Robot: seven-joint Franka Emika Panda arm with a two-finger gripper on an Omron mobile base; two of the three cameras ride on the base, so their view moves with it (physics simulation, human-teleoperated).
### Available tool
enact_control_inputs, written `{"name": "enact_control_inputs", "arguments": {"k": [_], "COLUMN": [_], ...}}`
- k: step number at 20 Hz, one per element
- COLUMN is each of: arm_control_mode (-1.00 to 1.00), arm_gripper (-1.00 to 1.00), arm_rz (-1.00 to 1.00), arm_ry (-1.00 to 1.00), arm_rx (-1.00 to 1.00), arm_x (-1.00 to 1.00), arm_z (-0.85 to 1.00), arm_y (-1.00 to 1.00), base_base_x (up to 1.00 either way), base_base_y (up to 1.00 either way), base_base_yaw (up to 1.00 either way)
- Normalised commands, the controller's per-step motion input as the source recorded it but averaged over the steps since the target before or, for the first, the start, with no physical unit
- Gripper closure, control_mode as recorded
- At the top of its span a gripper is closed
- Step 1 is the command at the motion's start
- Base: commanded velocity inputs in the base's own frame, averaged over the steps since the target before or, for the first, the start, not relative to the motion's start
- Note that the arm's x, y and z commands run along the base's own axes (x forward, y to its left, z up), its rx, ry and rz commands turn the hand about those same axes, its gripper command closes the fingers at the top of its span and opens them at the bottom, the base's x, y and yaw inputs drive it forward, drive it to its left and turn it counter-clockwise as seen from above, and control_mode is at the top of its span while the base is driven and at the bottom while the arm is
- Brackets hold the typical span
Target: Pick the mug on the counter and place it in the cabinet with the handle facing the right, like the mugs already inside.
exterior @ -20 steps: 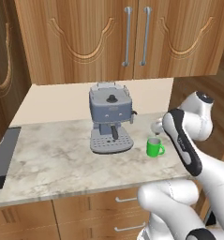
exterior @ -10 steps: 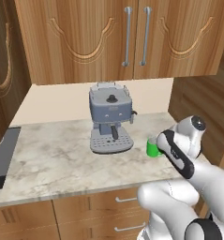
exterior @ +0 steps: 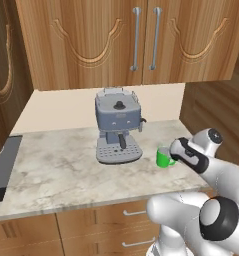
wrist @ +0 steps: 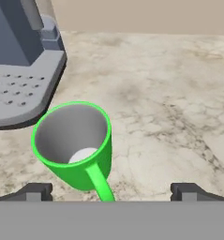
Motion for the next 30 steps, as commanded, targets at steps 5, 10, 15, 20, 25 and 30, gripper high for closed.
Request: {"name": "enact_control_inputs", "arguments": {"k": [5,10,15,20,25,30], "arm_control_mode": [-1.0,-1.0,-1.0,-1.0,-1.0,-1.0], "arm_gripper": [-1.0,-1.0,-1.0,-1.0,-1.0,-1.0], "arm_rz": [0.03,0.03,0.03,0.06,0.06,0.04], "arm_ry": [0.12,0.03,0.0,0.0,0.0,0.0], "arm_rx": [-0.02,-0.02,-0.04,-0.03,-0.01,0.0], "arm_x": [0.0,0.06,0.16,0.21,0.24,0.13], "arm_z": [-0.23,-0.15,-0.3,-0.3,-0.12,-0.03], "arm_y": [-0.05,0.07,0.08,0.04,0.08,0.1], "base_base_x": [0.0,0.0,0.0,0.0,0.0,0.0], "base_base_y": [0.0,0.0,0.0,0.0,0.0,0.0], "base_base_yaw": [0.0,0.0,0.0,0.0,0.0,0.0]}}
